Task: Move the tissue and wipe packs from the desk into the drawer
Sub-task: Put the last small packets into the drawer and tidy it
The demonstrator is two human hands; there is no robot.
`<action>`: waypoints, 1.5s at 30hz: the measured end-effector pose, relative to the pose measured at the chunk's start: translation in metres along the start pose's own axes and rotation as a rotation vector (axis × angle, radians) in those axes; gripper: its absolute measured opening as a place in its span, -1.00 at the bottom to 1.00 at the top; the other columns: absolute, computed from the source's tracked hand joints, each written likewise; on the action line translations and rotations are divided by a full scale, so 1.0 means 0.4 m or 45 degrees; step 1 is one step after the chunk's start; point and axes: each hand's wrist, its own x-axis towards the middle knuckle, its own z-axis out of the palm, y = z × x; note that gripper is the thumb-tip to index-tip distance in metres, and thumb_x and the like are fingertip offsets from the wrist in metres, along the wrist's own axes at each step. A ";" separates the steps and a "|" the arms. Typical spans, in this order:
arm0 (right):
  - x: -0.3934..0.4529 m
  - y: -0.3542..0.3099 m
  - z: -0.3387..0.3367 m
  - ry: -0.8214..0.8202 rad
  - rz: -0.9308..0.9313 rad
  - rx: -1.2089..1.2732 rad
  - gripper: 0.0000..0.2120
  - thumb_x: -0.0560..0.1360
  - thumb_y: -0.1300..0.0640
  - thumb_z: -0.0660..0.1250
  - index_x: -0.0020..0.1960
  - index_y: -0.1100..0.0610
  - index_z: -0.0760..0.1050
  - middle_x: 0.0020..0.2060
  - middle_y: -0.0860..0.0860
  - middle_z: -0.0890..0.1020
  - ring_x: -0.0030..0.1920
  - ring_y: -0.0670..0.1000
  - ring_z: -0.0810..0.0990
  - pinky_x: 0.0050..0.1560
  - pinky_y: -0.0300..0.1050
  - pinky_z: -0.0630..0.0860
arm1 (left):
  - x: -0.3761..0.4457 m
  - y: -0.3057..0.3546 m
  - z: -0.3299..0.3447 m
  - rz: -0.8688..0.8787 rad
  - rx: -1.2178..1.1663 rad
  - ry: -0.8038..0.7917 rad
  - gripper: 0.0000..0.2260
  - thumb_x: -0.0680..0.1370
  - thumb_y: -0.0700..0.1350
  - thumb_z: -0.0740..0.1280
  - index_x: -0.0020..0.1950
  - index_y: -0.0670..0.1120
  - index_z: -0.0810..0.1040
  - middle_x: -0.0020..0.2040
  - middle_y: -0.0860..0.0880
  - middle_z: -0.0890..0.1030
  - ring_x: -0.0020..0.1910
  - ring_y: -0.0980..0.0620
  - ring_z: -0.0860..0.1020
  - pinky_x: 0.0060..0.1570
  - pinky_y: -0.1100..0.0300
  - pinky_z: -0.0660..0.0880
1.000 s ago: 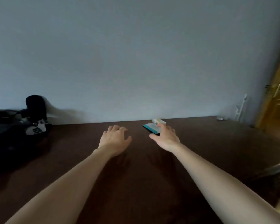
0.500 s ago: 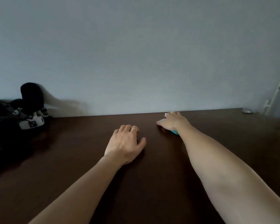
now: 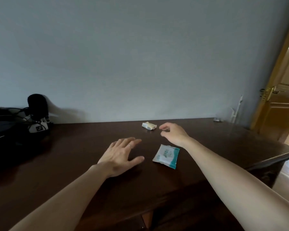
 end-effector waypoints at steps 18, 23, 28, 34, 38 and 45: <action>0.116 0.113 0.016 -0.094 0.173 -0.121 -0.71 0.61 0.15 0.26 0.28 -0.06 0.59 0.25 -0.05 0.64 0.25 0.03 0.59 0.33 0.01 0.50 | 0.216 -0.031 -0.024 -0.105 0.602 -0.267 -0.62 0.65 0.01 0.23 0.46 -0.03 0.40 0.31 -0.12 0.53 0.23 -0.14 0.58 0.08 0.02 0.56; 0.215 0.055 0.094 -0.142 0.099 -0.223 -0.66 0.60 0.05 0.29 0.36 -0.08 0.52 0.29 -0.02 0.60 0.22 0.06 0.59 0.24 0.04 0.54 | 0.157 -0.239 -0.019 -0.422 0.438 -0.059 -0.58 0.62 0.05 0.22 0.46 -0.04 0.38 0.26 -0.07 0.49 0.23 -0.08 0.51 0.06 0.04 0.55; 0.335 0.017 0.189 -0.088 0.129 -0.364 -0.48 0.56 -0.07 0.33 0.46 0.06 0.34 0.32 0.09 0.51 0.25 0.16 0.53 0.13 0.09 0.52 | 0.174 -0.301 0.008 -0.396 0.373 0.005 -0.41 0.47 0.41 0.15 0.28 0.00 0.41 0.18 0.01 0.47 0.21 -0.02 0.46 -0.02 0.07 0.52; 0.465 0.025 0.265 -0.033 0.219 -0.438 -0.42 0.59 -0.18 0.25 0.51 0.05 0.28 0.43 0.10 0.39 0.43 0.21 0.35 0.23 0.16 0.43 | 0.222 -0.336 0.043 -0.393 0.261 0.094 -0.43 0.52 0.31 0.17 0.40 -0.01 0.43 0.20 -0.01 0.52 0.18 -0.01 0.41 0.11 0.04 0.45; 0.496 0.022 0.289 -0.028 0.192 -0.466 -0.55 0.63 -0.16 0.18 0.40 0.09 0.37 0.33 0.13 0.52 0.33 0.21 0.46 0.22 0.13 0.42 | 0.235 -0.348 0.052 -0.404 0.141 0.081 -0.46 0.54 0.23 0.21 0.44 -0.02 0.46 0.39 -0.03 0.37 0.38 -0.04 0.32 0.29 -0.02 0.42; 0.346 -0.038 0.254 -0.055 -0.189 -0.675 -0.71 0.65 -0.15 0.21 0.15 0.06 0.43 0.15 0.09 0.61 0.14 0.15 0.56 -0.04 0.06 0.46 | 0.219 -0.326 0.040 -0.434 0.089 0.070 -0.72 0.58 0.08 0.21 0.27 0.07 0.45 0.25 -0.02 0.60 0.13 -0.08 0.56 -0.07 0.10 0.38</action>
